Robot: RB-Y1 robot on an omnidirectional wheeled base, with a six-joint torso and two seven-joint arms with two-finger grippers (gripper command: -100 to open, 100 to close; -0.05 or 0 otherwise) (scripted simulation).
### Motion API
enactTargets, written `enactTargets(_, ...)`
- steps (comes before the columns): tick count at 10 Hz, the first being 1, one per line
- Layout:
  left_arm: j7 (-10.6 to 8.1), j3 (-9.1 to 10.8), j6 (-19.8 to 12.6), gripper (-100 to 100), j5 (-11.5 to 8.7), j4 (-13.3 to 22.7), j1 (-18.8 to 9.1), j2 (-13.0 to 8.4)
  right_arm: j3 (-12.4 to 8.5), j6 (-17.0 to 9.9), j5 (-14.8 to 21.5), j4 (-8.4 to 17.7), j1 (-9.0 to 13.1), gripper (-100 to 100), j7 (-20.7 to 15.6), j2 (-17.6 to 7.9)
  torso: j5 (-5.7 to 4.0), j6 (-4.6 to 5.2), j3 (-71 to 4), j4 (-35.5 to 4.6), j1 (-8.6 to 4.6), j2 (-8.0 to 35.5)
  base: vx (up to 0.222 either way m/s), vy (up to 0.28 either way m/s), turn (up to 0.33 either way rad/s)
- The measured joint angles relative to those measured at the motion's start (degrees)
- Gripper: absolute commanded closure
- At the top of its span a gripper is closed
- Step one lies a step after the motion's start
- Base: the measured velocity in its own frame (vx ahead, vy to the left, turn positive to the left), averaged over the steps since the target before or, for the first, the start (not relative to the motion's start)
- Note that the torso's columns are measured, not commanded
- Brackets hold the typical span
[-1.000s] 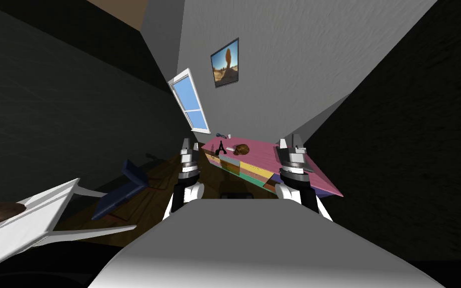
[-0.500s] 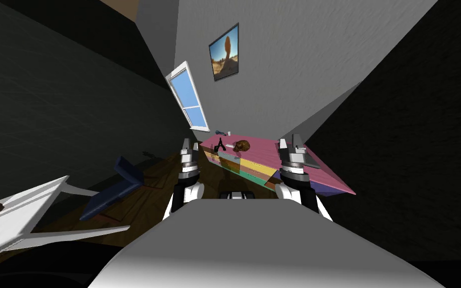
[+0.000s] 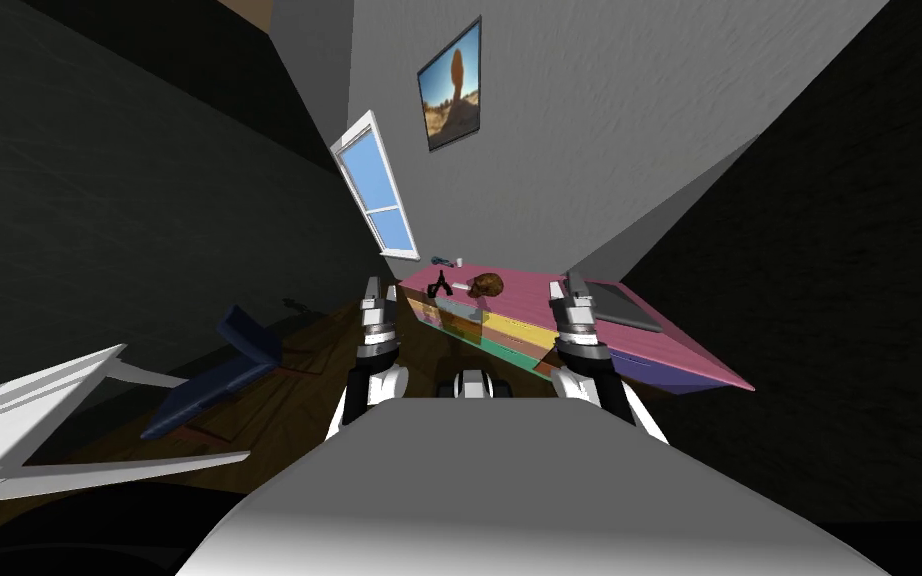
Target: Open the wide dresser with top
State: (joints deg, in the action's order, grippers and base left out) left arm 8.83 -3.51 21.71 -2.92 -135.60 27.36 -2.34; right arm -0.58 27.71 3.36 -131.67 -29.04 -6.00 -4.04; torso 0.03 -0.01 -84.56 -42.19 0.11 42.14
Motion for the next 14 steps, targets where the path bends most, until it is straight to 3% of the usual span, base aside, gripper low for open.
enactTargets(2, 0.00, 0.00, 0.00, 0, 0.00, 0.00, 0.00, 0.00, 0.77, -2.90, 3.06, 1.67, -0.32, -100, 0.18, -1.89, -0.01, 0.00, -0.04, -0.07, -0.02, 0.07, 0.069, 0.085, 0.060)
enactTargets(4, 0.00, 0.00, 0.00, 0, 0.00, 0.00, 0.00, 0.00, 1.88, -7.31, 6.87, 4.82, 0.92, -100, 0.06, -2.91, -0.01, 0.01, -0.03, -0.08, -0.05, 0.10, 0.073, 0.083, 0.048)
enactTargets(6, 0.00, 0.00, 0.00, 0, 0.00, 0.00, 0.00, 0.00, 1.77, -8.86, 9.41, 6.60, 0.22, -100, 0.66, -4.10, -0.07, 0.00, 0.06, -0.13, -0.22, 0.24, 0.042, 0.051, 0.042)
enactTargets(9, 0.00, 0.00, 0.00, 0, 0.00, 0.00, 0.00, 0.00, 2.90, -12.05, 13.20, 8.79, 0.10, -100, 0.65, -4.34, -0.02, 0.02, -0.01, -0.09, -0.11, 0.14, 0.046, 0.056, 0.049)
enactTargets(14, 0.00, 0.00, 0.00, 0, 0.00, 0.00, 0.00, 0.00, 4.60, -19.69, 20.52, 13.49, 1.00, -100, 1.10, -5.52, -0.03, 0.00, 0.01, -0.10, -0.09, 0.16, 0.060, 0.067, 0.045)
